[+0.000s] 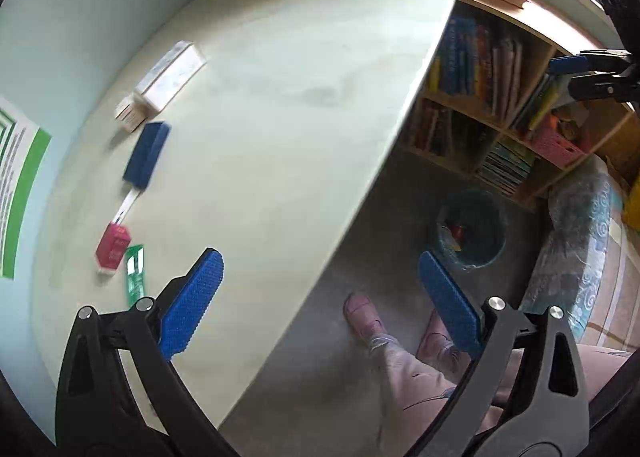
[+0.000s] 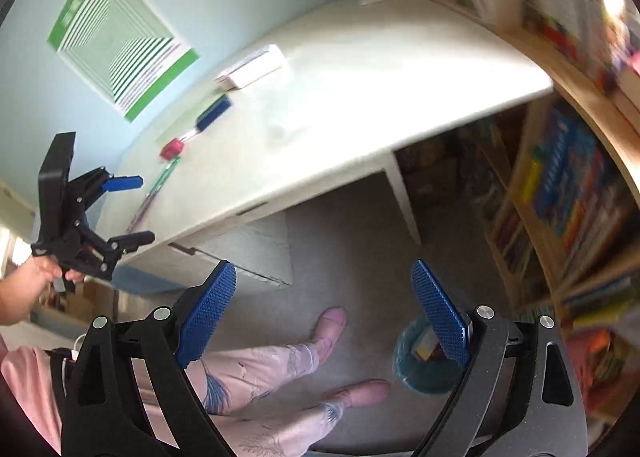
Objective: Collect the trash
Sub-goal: 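Return both tools to the table, then grasp the green DARLIE toothbrush pack with the left tool while the right tool grasps the blue sponge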
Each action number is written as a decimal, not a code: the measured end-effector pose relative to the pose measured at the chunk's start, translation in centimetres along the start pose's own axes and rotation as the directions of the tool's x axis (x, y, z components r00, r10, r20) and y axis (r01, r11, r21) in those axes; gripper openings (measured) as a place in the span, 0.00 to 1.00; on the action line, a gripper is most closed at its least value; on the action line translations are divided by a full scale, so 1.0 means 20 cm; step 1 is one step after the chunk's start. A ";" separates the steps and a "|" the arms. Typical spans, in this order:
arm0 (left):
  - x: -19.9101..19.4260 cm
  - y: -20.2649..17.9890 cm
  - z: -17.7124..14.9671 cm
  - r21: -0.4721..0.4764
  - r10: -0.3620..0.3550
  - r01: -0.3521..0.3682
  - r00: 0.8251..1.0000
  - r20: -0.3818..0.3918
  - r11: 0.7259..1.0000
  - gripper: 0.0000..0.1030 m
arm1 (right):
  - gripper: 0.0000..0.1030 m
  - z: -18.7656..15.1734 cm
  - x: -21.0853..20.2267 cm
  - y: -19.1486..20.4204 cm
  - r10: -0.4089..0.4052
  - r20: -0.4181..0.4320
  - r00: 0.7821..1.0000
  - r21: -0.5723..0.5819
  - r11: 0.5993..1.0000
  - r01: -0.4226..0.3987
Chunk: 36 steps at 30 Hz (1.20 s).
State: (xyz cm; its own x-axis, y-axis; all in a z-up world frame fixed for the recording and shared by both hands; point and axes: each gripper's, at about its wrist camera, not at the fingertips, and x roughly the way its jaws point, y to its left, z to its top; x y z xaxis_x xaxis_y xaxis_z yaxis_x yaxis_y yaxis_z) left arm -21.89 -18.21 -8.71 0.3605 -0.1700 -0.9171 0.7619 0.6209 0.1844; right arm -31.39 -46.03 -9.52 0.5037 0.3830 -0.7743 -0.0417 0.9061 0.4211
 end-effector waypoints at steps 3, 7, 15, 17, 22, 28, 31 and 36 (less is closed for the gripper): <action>-0.02 0.18 -0.06 -0.089 0.058 -0.059 0.998 -0.007 0.994 0.93 | 0.86 0.16 0.08 0.13 0.055 -0.021 0.998 -0.070 0.996 -0.057; -0.03 0.39 -0.16 -0.189 0.103 -0.106 0.994 -0.022 0.976 0.93 | 0.86 0.34 0.19 0.32 0.082 -0.058 0.995 -0.197 0.976 -0.092; 0.01 0.71 -0.37 -0.309 0.159 -0.175 0.984 -0.079 0.935 0.93 | 0.86 0.62 0.48 0.65 0.088 -0.152 0.984 -0.389 0.910 -0.141; 0.04 0.78 -0.41 -0.329 0.160 -0.183 0.983 -0.095 0.927 0.93 | 0.86 0.68 0.55 0.72 0.079 -0.175 0.981 -0.437 0.887 -0.149; 0.12 0.92 -0.49 -0.370 0.146 -0.188 0.980 -0.137 0.910 0.93 | 0.86 0.80 0.72 0.88 0.060 -0.223 0.973 -0.534 0.827 -0.173; 0.19 1.04 -0.53 -0.391 0.119 -0.171 0.981 -0.152 0.905 0.93 | 0.86 0.96 0.93 1.02 0.075 -0.273 0.959 -0.574 0.787 -0.225; 0.22 1.07 -0.54 -0.395 0.102 -0.154 0.983 -0.150 0.906 0.93 | 0.86 1.03 1.02 1.09 0.075 -0.297 0.952 -0.598 0.763 -0.247; 0.28 1.08 -0.54 -0.400 0.115 -0.184 0.975 -0.189 0.898 0.92 | 0.86 1.13 1.20 1.20 0.059 -0.344 0.937 -0.661 0.694 -0.286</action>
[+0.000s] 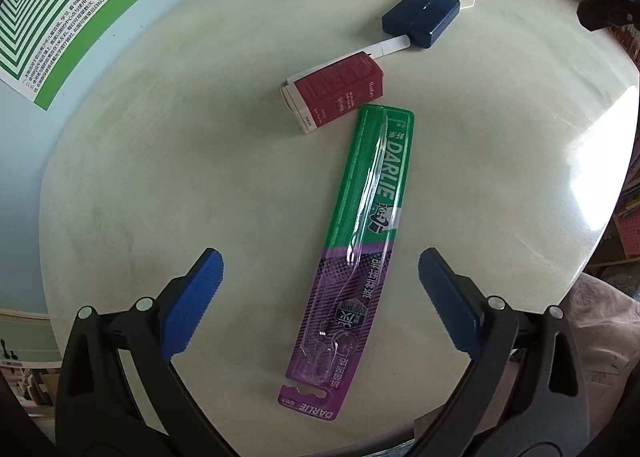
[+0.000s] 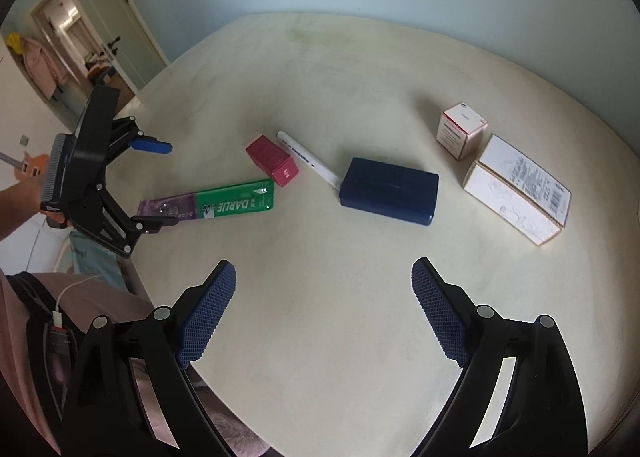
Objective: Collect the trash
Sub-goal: 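Grasp the green DARLIE toothbrush pack with the left tool while the right tool grasps the blue sponge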
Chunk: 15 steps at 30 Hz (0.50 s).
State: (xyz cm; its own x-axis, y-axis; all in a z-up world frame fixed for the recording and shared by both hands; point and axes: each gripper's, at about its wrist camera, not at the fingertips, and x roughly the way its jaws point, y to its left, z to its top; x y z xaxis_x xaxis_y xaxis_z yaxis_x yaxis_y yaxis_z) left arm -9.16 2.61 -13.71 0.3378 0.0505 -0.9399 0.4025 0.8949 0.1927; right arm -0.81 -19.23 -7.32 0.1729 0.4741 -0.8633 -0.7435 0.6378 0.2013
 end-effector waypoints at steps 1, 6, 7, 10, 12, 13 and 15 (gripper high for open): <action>0.01 0.00 0.00 -0.008 0.001 -0.001 1.000 -0.006 1.000 0.92 | 0.86 0.02 0.02 -0.01 0.009 -0.008 1.000 -0.022 1.000 -0.009; 0.04 -0.02 0.02 -0.058 0.006 -0.008 0.999 -0.032 0.998 0.92 | 0.86 0.15 0.18 -0.08 0.044 -0.084 0.995 -0.158 0.986 -0.057; 0.04 -0.03 0.03 -0.069 0.004 -0.006 1.000 -0.030 0.998 0.92 | 0.86 0.18 0.22 -0.10 0.049 -0.109 0.993 -0.190 0.979 -0.069; 0.05 -0.05 0.06 -0.104 0.011 -0.015 0.999 -0.042 0.995 0.92 | 0.86 0.24 0.31 -0.12 0.036 -0.160 0.987 -0.309 0.947 -0.084; 0.07 -0.06 0.07 -0.118 0.032 -0.039 0.998 -0.057 0.992 0.92 | 0.86 0.25 0.36 -0.13 0.021 -0.187 0.982 -0.373 0.923 -0.091; 0.08 -0.06 0.07 -0.126 0.036 -0.044 0.997 -0.067 0.991 0.92 | 0.86 0.26 0.38 -0.12 0.018 -0.199 0.980 -0.405 0.909 -0.099; 0.11 -0.06 0.09 -0.149 0.047 -0.059 0.995 -0.086 0.987 0.92 | 0.86 0.28 0.42 -0.12 0.010 -0.213 0.977 -0.454 0.884 -0.108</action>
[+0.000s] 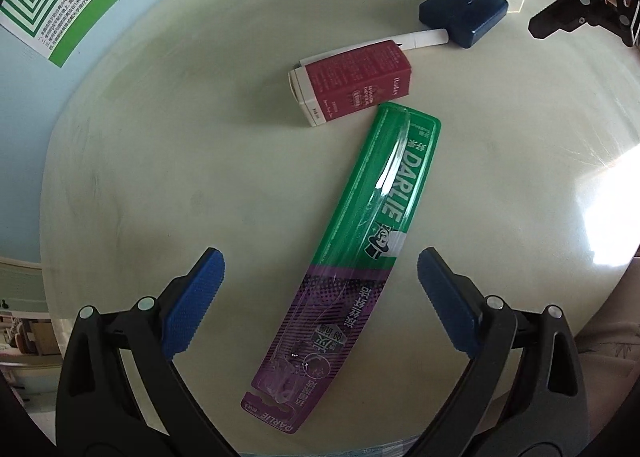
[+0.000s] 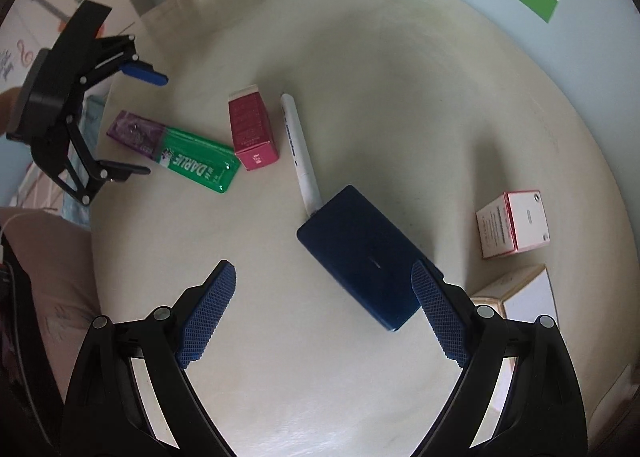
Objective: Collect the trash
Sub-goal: 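Grasp the green DARLIE toothbrush pack with the left tool while the right tool grasps the blue sponge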
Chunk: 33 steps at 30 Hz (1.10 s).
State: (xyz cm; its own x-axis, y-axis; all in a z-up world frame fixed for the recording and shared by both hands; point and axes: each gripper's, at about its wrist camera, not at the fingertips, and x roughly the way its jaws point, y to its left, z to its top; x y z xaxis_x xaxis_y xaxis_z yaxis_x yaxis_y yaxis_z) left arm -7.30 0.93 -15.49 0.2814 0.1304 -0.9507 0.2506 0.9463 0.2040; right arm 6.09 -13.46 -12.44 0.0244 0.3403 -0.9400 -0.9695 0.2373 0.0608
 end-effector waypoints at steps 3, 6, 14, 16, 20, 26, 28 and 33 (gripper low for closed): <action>0.02 0.01 0.02 -0.030 0.003 -0.003 1.000 -0.015 1.000 0.92 | 0.86 0.02 0.04 -0.02 0.017 -0.008 1.000 -0.048 0.999 -0.018; 0.04 0.00 0.03 -0.037 0.012 -0.013 0.999 -0.031 0.999 0.92 | 0.86 0.03 0.08 -0.04 0.026 -0.024 0.999 -0.095 0.995 -0.028; 0.05 -0.01 0.06 -0.061 -0.011 0.009 0.999 -0.031 0.998 0.86 | 0.85 0.02 0.19 -0.09 0.006 -0.058 0.998 -0.183 0.983 -0.017; 0.07 -0.01 0.10 -0.077 -0.019 0.016 0.999 -0.031 0.997 0.85 | 0.84 0.00 0.21 -0.09 -0.012 -0.064 0.998 -0.203 0.979 -0.002; 0.06 0.00 0.13 -0.104 -0.064 0.062 0.998 -0.022 0.993 0.76 | 0.78 -0.05 0.22 -0.09 0.007 -0.048 0.999 -0.171 0.985 -0.016; 0.09 0.06 0.13 -0.138 -0.161 0.160 0.987 0.004 0.977 0.55 | 0.70 -0.12 0.19 -0.07 -0.006 -0.036 0.999 -0.097 0.995 0.002; 0.09 0.06 0.12 -0.151 -0.182 0.181 0.983 0.012 0.972 0.52 | 0.65 -0.14 0.19 -0.04 -0.012 -0.037 0.999 -0.080 0.997 0.009; 0.08 0.06 0.10 -0.112 -0.138 0.139 0.990 0.018 0.984 0.64 | 0.63 -0.19 0.18 0.01 -0.026 -0.046 0.999 -0.040 0.999 0.024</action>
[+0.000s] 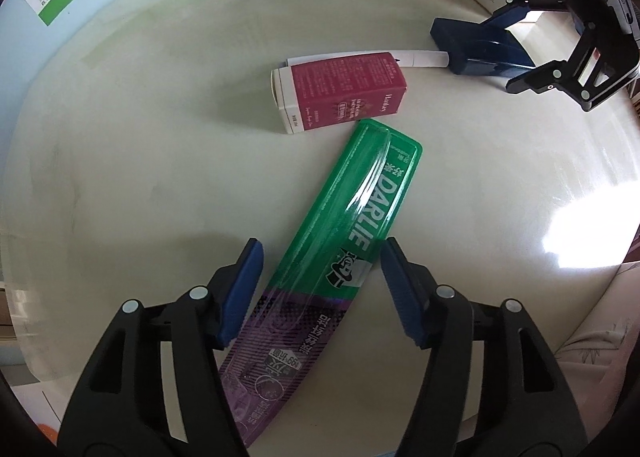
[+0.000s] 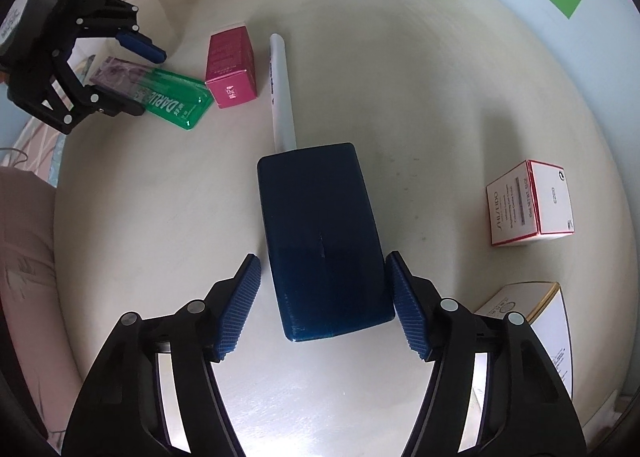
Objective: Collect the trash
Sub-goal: 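Grasp the green DARLIE toothbrush pack with the left tool while the right tool grasps the blue sponge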
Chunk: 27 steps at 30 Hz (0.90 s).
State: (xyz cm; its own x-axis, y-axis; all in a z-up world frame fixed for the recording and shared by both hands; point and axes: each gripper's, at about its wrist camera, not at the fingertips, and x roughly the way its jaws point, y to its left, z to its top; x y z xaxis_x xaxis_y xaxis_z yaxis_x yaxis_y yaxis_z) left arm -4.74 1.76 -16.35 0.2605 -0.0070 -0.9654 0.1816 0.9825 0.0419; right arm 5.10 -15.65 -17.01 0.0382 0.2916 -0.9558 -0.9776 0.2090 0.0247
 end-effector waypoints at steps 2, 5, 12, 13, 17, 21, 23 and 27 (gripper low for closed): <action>0.01 0.01 0.01 0.014 0.020 -0.020 1.000 0.003 1.000 0.70 | 0.63 -0.01 0.00 0.02 0.000 -0.003 1.000 0.010 1.000 0.000; 0.03 0.03 0.03 0.028 0.004 -0.004 1.000 0.004 1.000 0.74 | 0.59 -0.01 0.00 0.07 -0.003 0.000 1.000 0.023 1.000 0.003; 0.01 0.03 0.04 0.051 -0.060 0.058 0.998 0.026 0.997 0.36 | 0.51 -0.10 -0.06 0.10 -0.003 0.011 1.000 0.092 0.996 0.002; 0.01 0.02 0.04 0.060 -0.049 0.047 0.999 0.021 0.997 0.36 | 0.51 -0.11 -0.07 0.11 0.006 0.016 1.000 0.115 0.993 -0.008; -0.01 -0.01 0.06 0.082 -0.046 0.044 0.999 0.021 0.996 0.30 | 0.51 -0.16 -0.10 0.10 0.038 0.043 0.998 0.194 0.980 -0.046; -0.08 -0.02 0.08 0.085 -0.071 0.068 0.997 0.036 0.994 0.29 | 0.51 -0.25 -0.14 0.14 0.054 0.070 0.996 0.242 0.968 -0.070; -0.08 -0.06 0.07 0.090 -0.068 0.064 0.997 0.035 0.994 0.29 | 0.51 -0.22 -0.18 0.10 0.057 0.081 0.995 0.266 0.961 -0.077; -0.12 -0.07 0.11 0.076 -0.097 0.094 0.994 0.041 0.993 0.29 | 0.51 -0.28 -0.26 0.02 0.063 0.119 0.991 0.319 0.943 -0.098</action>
State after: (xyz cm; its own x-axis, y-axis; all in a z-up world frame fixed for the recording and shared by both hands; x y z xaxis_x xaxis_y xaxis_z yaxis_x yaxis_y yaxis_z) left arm -3.59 -0.02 -13.53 0.2799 -0.1101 -0.9537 0.2772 0.9604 -0.0295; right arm 3.37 -22.28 -13.73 0.0009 0.4136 -0.9105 -0.8594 0.4658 0.2108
